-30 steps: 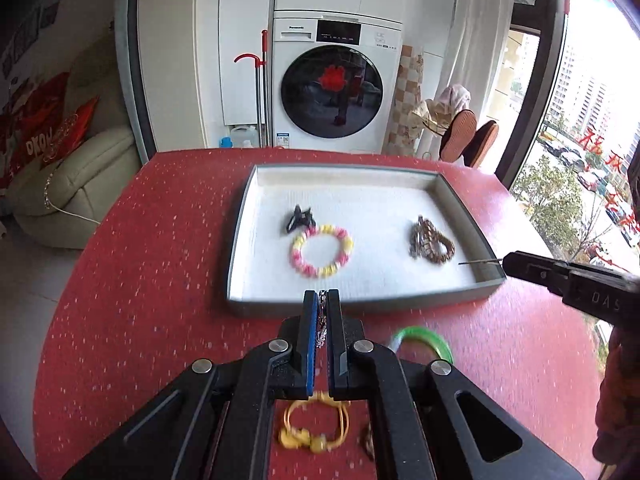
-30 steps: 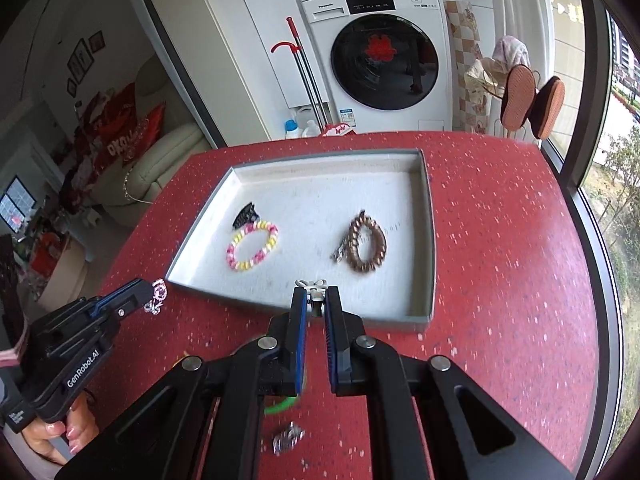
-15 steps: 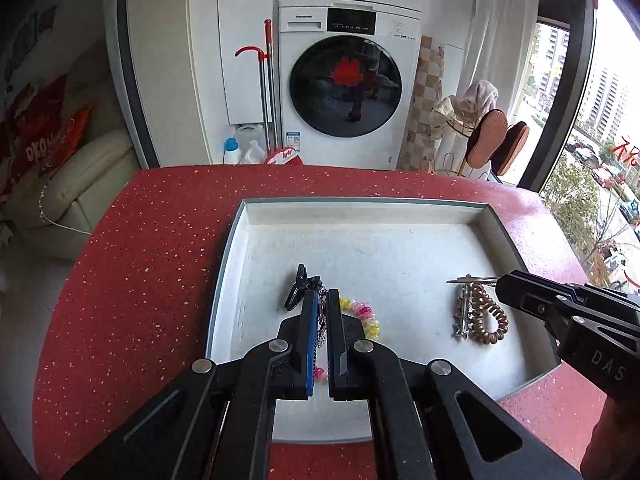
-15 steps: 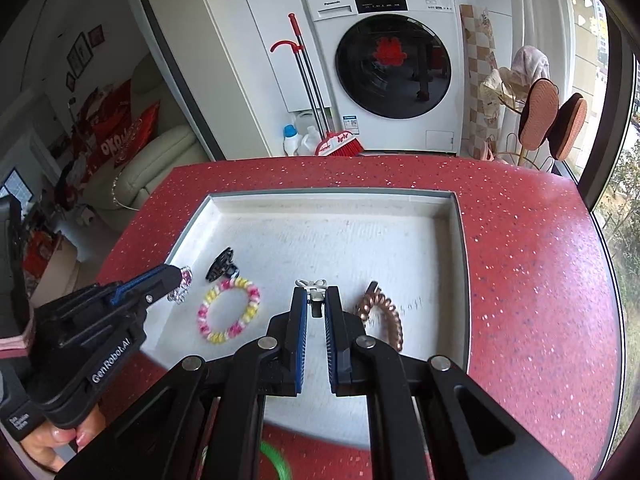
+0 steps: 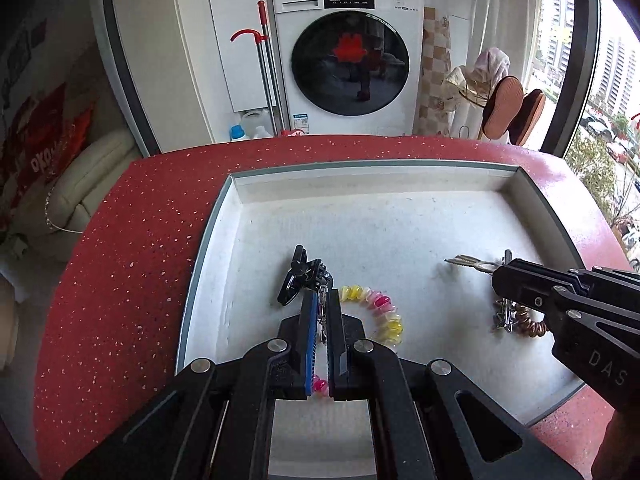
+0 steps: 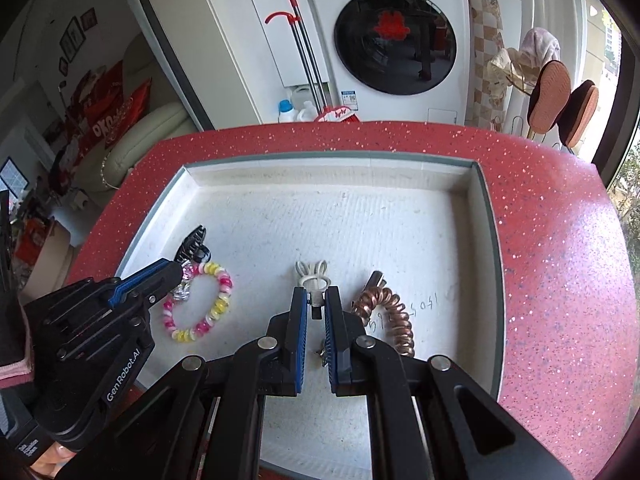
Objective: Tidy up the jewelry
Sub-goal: 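Carry the bunny clip and brooch into the white tray and open both tools, then withdraw both open tools back over the remaining jewelry, then grasp the silver heart pendant with the right tool while the left tool grasps the yellow beaded hair tie, then carry the heart pendant and yellow hair tie into the tray and open both tools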
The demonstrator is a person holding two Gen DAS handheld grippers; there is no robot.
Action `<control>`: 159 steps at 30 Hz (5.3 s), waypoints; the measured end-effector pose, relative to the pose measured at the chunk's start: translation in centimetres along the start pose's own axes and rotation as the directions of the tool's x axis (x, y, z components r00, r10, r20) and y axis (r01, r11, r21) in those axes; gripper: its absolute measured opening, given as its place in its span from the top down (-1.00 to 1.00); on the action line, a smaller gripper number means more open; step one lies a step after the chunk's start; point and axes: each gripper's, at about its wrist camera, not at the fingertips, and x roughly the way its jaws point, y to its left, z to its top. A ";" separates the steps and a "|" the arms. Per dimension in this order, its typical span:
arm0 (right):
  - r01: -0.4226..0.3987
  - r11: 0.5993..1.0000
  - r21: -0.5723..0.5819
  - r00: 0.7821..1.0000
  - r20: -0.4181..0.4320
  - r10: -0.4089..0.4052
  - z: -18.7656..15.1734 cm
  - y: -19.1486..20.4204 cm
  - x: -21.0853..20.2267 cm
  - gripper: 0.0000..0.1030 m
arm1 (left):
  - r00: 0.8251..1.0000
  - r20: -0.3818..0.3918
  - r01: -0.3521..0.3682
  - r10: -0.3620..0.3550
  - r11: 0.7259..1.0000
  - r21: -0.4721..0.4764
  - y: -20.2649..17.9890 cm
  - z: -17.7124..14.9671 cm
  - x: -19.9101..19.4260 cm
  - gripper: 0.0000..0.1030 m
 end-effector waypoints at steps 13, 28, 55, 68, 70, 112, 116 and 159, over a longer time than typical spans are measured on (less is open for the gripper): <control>-0.017 1.000 0.008 0.999 0.042 0.017 -0.3 0.3 -2.9 0.08 | 0.999 -0.038 -0.010 0.009 1.000 -0.017 -0.5 -0.7 0.3 0.59; -0.025 0.995 0.102 0.998 0.065 0.018 -2.6 -1.2 -6.4 -0.13 | 1.000 0.011 -0.020 0.020 1.000 -0.001 -0.8 -1.0 -2.2 0.58; -0.015 0.994 0.109 0.988 0.156 -0.002 -8.1 -0.8 -13.7 -0.73 | 0.993 0.113 -0.022 0.027 0.999 -0.043 1.5 -4.1 -8.5 -1.00; -0.024 0.998 0.058 1.000 0.009 0.024 -13.2 1.5 -12.8 -0.74 | 0.996 0.068 -0.051 0.060 0.991 -0.123 6.0 -11.7 -11.7 -1.00; -0.006 0.999 0.053 1.000 -0.009 0.007 -14.3 1.7 -12.6 -0.74 | 0.998 0.046 -0.030 0.035 0.993 -0.116 6.1 -13.1 -11.6 -1.00; 0.225 0.974 -0.018 0.974 -0.012 -0.225 -18.2 6.0 -8.6 0.26 | 0.992 -0.082 -0.106 0.094 0.983 -0.152 2.7 -16.2 -8.8 -0.66; 0.249 0.968 -0.037 0.968 -0.002 -0.249 -18.3 5.9 -8.7 0.52 | 0.994 -0.071 -0.098 0.088 0.983 -0.152 2.6 -16.3 -9.0 -0.51; 0.047 0.998 0.047 0.997 0.053 -0.050 -15.9 2.8 -13.3 0.60 | 0.990 0.039 0.141 -0.137 0.983 -0.114 3.5 -13.8 -13.5 0.40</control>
